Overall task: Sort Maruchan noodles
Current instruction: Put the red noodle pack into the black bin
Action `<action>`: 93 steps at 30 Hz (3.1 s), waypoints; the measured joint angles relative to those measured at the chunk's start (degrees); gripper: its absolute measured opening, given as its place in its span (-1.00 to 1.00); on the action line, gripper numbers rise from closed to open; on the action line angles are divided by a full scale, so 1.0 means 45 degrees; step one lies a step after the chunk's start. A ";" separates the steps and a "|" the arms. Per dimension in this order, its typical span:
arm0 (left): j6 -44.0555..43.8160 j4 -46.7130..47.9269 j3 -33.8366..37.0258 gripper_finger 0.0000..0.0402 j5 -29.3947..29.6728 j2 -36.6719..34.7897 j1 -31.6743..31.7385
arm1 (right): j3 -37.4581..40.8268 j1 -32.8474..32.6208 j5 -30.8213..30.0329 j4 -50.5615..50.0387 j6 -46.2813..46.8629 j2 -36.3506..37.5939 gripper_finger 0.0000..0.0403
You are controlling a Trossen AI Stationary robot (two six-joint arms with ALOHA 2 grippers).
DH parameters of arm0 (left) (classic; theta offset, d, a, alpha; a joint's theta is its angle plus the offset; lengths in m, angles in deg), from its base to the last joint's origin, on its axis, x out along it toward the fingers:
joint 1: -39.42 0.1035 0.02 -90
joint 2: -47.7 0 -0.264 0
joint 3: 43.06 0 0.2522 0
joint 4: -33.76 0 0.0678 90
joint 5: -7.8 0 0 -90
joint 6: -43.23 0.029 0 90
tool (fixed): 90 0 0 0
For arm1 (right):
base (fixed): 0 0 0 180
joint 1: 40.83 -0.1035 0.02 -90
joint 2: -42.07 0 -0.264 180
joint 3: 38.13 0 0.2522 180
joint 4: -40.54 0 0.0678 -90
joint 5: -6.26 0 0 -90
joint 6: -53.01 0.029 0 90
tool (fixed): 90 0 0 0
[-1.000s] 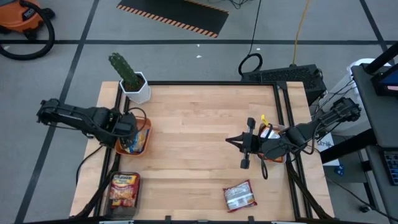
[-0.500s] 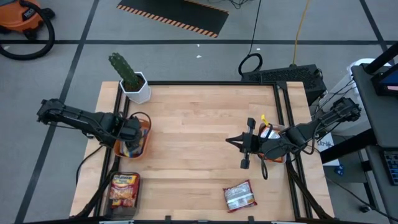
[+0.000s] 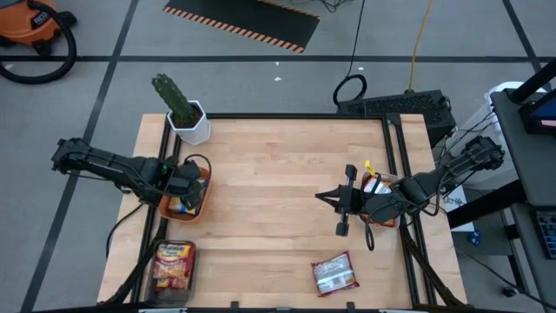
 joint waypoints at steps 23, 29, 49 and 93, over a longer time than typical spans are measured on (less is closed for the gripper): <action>0.6466 -0.9314 -0.0015 -0.59 0.0024 0.0008 -0.1093 | 0.0785 -0.1316 0.0722 -0.1941 0.4764 -0.0246 -0.99; 0.6809 -1.0411 0.0876 -0.59 0.0158 0.0097 -0.1937 | 0.1881 -0.1548 0.1979 0.0096 0.7189 -0.1272 -0.98; 0.6430 -1.6569 0.4337 -0.59 0.0349 0.0126 -0.2939 | 0.1127 -0.0926 0.7794 0.1600 1.1376 -0.6341 -0.49; 0.8801 -1.9608 0.4347 -0.59 -0.0154 0.2385 -0.1515 | 0.1112 -0.1486 0.7912 0.2950 1.0781 -0.7922 -0.69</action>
